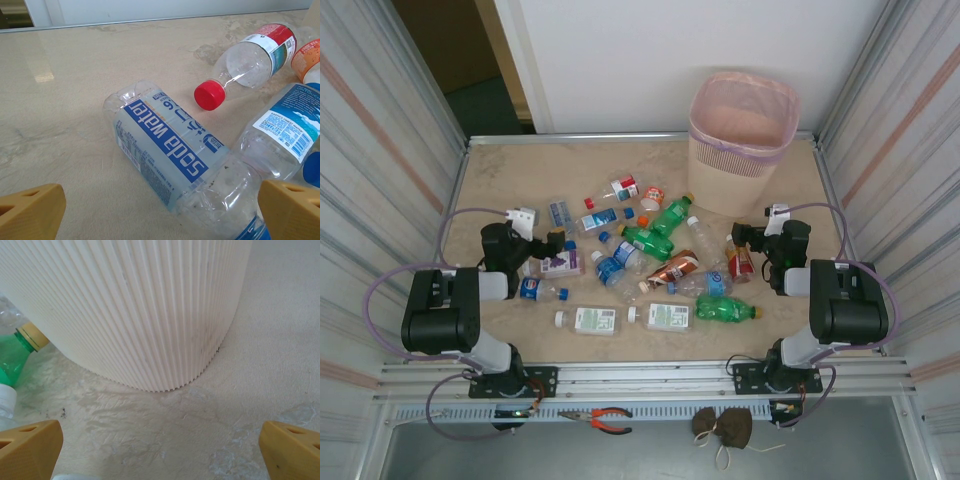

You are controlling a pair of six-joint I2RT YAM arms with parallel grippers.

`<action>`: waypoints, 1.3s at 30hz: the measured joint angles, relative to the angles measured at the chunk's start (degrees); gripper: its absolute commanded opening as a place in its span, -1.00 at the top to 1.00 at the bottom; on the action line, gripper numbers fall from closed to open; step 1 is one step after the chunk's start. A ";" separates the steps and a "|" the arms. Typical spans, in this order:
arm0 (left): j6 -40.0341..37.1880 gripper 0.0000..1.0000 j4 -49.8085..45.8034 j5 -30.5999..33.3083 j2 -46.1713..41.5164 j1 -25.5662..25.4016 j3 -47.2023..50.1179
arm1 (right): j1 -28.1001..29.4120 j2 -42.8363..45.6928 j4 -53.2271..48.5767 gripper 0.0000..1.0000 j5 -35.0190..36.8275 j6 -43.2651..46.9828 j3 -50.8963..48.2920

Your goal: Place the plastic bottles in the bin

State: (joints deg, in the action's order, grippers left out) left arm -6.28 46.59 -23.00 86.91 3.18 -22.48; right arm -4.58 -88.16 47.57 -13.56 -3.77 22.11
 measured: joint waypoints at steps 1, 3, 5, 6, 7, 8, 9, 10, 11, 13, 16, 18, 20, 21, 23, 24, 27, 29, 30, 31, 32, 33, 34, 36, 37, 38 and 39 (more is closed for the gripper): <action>0.00 -0.97 0.00 -0.04 -0.02 0.00 0.00 | 0.00 0.00 -0.04 -0.98 0.02 0.00 0.00; -0.02 -0.97 -0.02 0.07 -0.15 -0.02 0.11 | 0.00 0.07 -0.46 -0.98 0.11 -0.02 0.02; 0.02 -0.97 -0.02 0.50 -0.76 -0.02 0.48 | 0.00 0.33 -1.40 -0.98 0.24 -0.02 0.07; 0.04 -0.97 -0.07 0.76 -1.11 -0.02 0.66 | 0.00 0.61 -2.34 -0.98 0.24 0.00 0.22; 0.09 -0.97 -0.24 1.25 -1.64 -0.02 0.74 | 0.00 1.09 -3.74 -0.98 0.26 -0.02 0.59; 0.15 -0.97 -0.59 1.70 -2.32 -0.02 0.74 | 0.00 1.62 -4.96 -0.98 0.35 -0.02 1.09; 0.22 -0.97 -1.46 2.05 -3.13 -0.02 0.68 | 0.00 2.03 -5.95 -0.98 0.48 -0.02 1.62; 0.22 -0.97 -2.64 2.25 -4.13 -0.02 0.57 | 0.00 2.54 -6.86 -0.98 0.70 -0.02 2.23; 0.24 -0.97 -4.20 2.67 -5.31 -0.02 0.26 | 0.00 2.93 -7.58 -0.98 0.96 -0.04 2.73; 0.33 -0.97 -7.08 3.78 -7.28 -0.31 -0.79 | 0.07 3.74 -9.18 -0.98 1.79 -0.04 3.56; 1.22 -0.97 -11.13 6.23 -10.84 -0.70 -2.14 | 0.11 5.95 -13.18 -0.98 3.10 -0.04 4.31; 2.67 -0.97 -14.01 8.46 -13.62 -0.94 -2.69 | 0.22 7.80 -17.00 -0.99 3.98 -0.04 5.16; 5.09 -0.97 -17.70 11.19 -16.31 -0.94 -3.50 | 0.57 9.86 -23.02 -0.99 5.40 -0.13 7.32; 6.25 -0.97 -19.69 12.35 -17.29 -0.94 -4.13 | 0.79 10.69 -25.53 -0.99 5.97 -0.31 8.33; 9.18 -0.97 -24.90 14.38 -19.21 -0.94 -6.29 | 1.29 13.20 -30.88 -0.99 6.69 -0.87 10.29; 10.49 -0.97 -27.15 14.99 -19.80 -0.94 -7.45 | 1.57 14.56 -33.33 -0.99 6.78 -1.42 10.95; 14.91 -0.97 -35.15 15.41 -21.18 -0.94 -12.17 | 2.89 18.56 -41.51 -0.99 7.54 -2.67 12.83; 17.03 -0.94 -40.35 14.60 -21.79 -0.94 -15.23 | 4.04 20.55 -46.73 -1.00 7.93 -3.41 14.10; 17.81 -0.94 -42.84 13.62 -22.03 -0.90 -16.72 | 4.79 21.55 -49.66 -0.99 8.33 -3.74 14.86; 18.40 -0.94 -45.53 12.39 -22.23 -0.87 -18.18 | 5.60 22.56 -52.70 -0.96 9.01 -4.37 15.67; 18.60 -0.93 -48.06 11.13 -22.29 -0.68 -19.56 | 6.34 23.41 -55.56 -0.94 9.51 -4.90 16.52; 18.62 -0.94 -51.06 9.33 -22.29 -0.50 -21.24 | 7.15 24.24 -58.21 -0.92 10.19 -5.40 17.42; 18.58 -0.94 -53.96 7.69 -22.27 -0.22 -22.82 | 8.07 24.92 -60.57 -0.90 10.88 -6.23 18.34; 18.10 -0.94 -59.08 4.76 -22.27 0.37 -25.77 | 10.03 25.59 -64.24 -0.90 11.87 -6.99 19.91; 17.57 -0.94 -61.51 3.43 -22.25 0.68 -27.19 | 11.52 25.64 -66.29 -0.90 12.61 -7.45 21.00; 16.92 -0.93 -63.56 2.27 -22.23 0.96 -28.41 | 12.92 25.51 -68.06 -0.90 12.98 -7.67 22.03; 16.09 -0.93 -65.64 1.03 -22.21 1.16 -29.73 | 14.60 25.27 -69.85 -0.89 13.49 -7.78 23.21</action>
State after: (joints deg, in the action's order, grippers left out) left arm 9.80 -19.05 -21.98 64.71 4.34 -52.21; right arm 10.02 -62.89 -22.28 -0.08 -11.55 45.32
